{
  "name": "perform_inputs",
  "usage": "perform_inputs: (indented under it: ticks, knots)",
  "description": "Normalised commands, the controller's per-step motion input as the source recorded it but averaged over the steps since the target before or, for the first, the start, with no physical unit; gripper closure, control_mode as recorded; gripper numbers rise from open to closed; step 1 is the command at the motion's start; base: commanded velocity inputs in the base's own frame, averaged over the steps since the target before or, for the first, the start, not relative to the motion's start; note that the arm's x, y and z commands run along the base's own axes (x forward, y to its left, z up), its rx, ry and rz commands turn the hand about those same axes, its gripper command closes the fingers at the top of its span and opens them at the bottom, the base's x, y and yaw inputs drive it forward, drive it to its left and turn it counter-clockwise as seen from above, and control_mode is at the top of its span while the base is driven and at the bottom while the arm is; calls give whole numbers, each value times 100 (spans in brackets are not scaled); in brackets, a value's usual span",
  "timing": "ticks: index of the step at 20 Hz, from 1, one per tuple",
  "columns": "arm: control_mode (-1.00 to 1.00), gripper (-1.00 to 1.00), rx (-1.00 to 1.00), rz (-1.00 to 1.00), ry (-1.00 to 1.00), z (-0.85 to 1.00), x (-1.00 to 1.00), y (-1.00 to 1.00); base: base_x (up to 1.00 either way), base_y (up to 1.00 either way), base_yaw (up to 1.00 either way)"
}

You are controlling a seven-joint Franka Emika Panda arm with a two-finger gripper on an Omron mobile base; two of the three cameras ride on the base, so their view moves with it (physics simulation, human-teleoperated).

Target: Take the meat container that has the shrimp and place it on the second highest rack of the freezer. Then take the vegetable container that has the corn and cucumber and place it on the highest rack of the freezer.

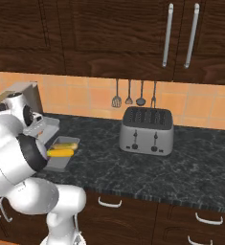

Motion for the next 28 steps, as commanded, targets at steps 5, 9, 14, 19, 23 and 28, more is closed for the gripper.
perform_inputs:
  ticks: [5, 9, 14, 19, 23, 28]
  knots:
    - [-100, 100, 0, 0, 0, 39, -42, -99, 0, 0, 0]
    - [-100, 100, 0, 4, 0, 53, -31, -100, 0, 0, 0]
    - [-100, 100, 0, 16, 0, 31, -38, -100, 0, 0, 0]
    - [-100, 100, 0, 18, 0, 22, -44, -80, 0, 0, 0]
    - [-100, 100, 0, 18, 0, 16, -45, -67, 0, 0, 0]
    - [-100, 100, -3, 29, 0, 9, -34, -40, 0, 0, 0]
